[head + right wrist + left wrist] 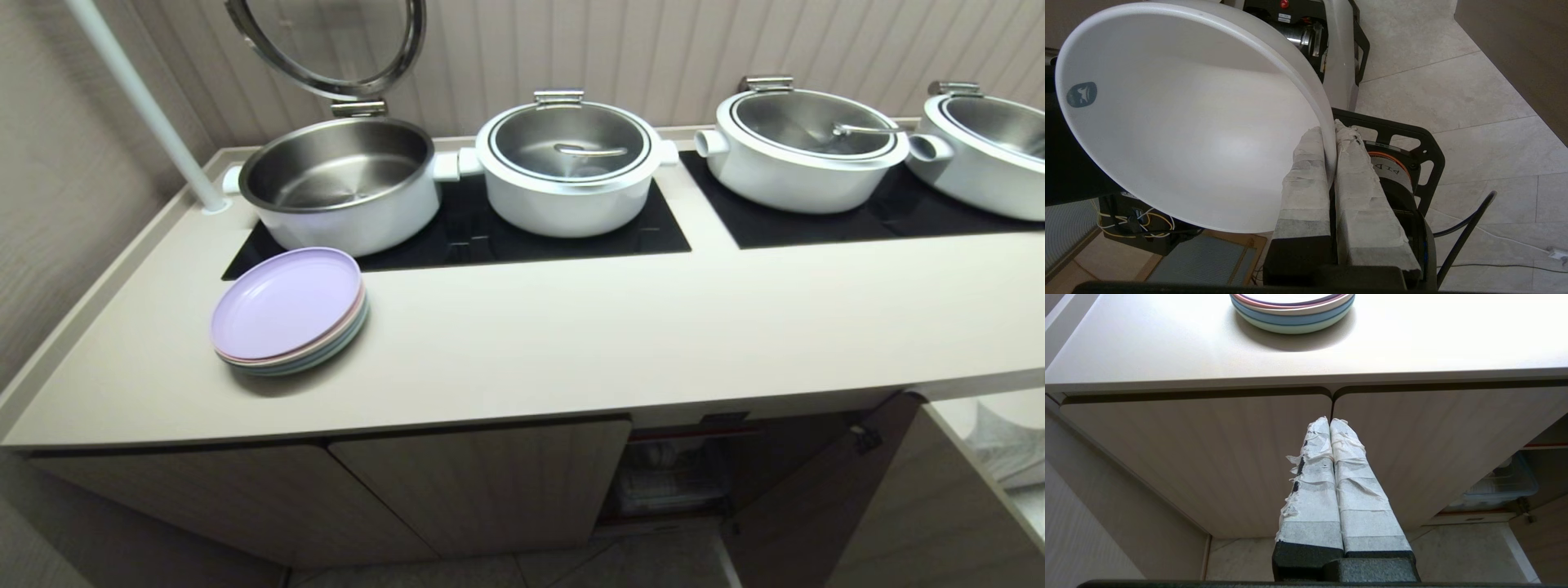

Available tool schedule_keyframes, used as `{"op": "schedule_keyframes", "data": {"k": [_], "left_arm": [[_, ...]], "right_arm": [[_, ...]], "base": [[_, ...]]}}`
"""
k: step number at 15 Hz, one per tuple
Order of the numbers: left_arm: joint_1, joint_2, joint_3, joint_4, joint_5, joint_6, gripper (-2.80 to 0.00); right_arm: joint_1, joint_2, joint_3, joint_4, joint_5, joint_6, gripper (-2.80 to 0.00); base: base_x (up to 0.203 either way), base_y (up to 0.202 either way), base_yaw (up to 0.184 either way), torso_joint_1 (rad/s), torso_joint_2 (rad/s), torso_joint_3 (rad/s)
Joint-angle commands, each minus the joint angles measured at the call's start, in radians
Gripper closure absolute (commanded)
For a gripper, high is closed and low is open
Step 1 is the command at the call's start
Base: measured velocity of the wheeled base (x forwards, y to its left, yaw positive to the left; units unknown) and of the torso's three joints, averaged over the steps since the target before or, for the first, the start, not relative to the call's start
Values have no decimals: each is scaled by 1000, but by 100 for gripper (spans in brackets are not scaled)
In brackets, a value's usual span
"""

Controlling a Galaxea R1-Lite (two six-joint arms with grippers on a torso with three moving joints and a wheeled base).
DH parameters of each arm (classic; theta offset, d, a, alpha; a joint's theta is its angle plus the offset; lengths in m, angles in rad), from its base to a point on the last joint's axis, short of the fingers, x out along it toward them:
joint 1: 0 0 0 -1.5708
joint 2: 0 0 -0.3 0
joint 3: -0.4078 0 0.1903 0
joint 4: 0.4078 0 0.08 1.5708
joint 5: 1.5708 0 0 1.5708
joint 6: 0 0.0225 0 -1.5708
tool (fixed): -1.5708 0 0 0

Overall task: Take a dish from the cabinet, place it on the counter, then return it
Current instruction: Place it on the table

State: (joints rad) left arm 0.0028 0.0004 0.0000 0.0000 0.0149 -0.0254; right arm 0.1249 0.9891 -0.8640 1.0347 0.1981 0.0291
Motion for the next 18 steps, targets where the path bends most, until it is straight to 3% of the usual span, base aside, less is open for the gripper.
{"op": "schedule_keyframes", "data": {"k": [1, 7, 10, 18], "left_arm": [[0, 0, 0, 0, 0, -1, 0], [0, 0, 0, 0, 0, -1, 0], [0, 0, 0, 0, 0, -1, 0], [0, 0, 0, 0, 0, -1, 0]], "right_arm": [[2, -1, -6, 4, 1, -1, 0], [15, 20, 16, -149, -9, -2, 0], [15, 71, -2, -208, -74, 0, 0], [16, 309, -272, -260, -81, 1, 0]], "base": [[0, 0, 0, 0, 0, 0], [0, 0, 0, 0, 0, 0], [0, 0, 0, 0, 0, 0], [0, 0, 0, 0, 0, 0]]}}
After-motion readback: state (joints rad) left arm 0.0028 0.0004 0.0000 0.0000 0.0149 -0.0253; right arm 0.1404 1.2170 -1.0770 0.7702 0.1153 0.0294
